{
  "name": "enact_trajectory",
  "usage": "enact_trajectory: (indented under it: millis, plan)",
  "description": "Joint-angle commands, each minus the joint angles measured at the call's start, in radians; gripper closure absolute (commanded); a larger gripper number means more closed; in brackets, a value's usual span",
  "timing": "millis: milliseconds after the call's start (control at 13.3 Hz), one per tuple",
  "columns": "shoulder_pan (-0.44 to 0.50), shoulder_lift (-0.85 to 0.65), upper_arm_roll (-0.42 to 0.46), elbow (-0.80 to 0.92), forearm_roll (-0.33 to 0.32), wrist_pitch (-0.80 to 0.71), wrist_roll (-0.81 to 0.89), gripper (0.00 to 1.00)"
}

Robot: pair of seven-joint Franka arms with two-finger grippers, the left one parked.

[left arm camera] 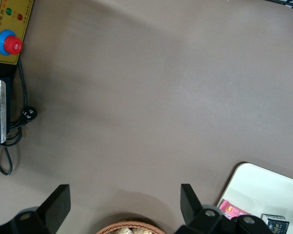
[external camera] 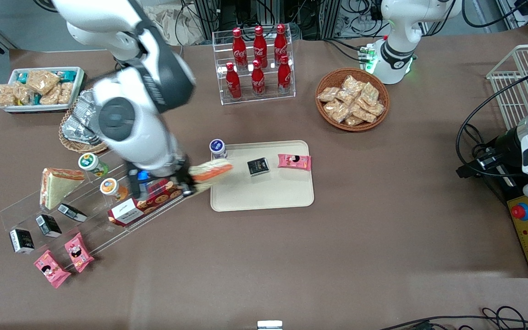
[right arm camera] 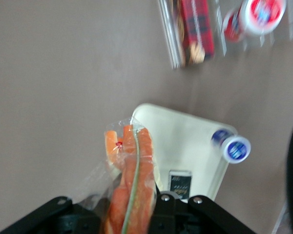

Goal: Place sandwich on tray
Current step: 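Lower the held sandwich onto the cream tray beside the black pack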

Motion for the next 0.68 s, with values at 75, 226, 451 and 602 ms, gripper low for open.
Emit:
enact_trajectory:
  millis: [75,226,451,602]
  plan:
    - [0.078,0.099,-0.014,-0.01,0.016,0.116,0.143,1.0]
    - [0.11,0.159,-0.014,-0.01,0.016,0.18,0.232,1.0]
    - [0.142,0.211,-0.014,-0.01,0.016,0.226,0.32,1.0]
    - [0.161,0.242,-0.014,-0.013,0.016,0.239,0.344,1.0]
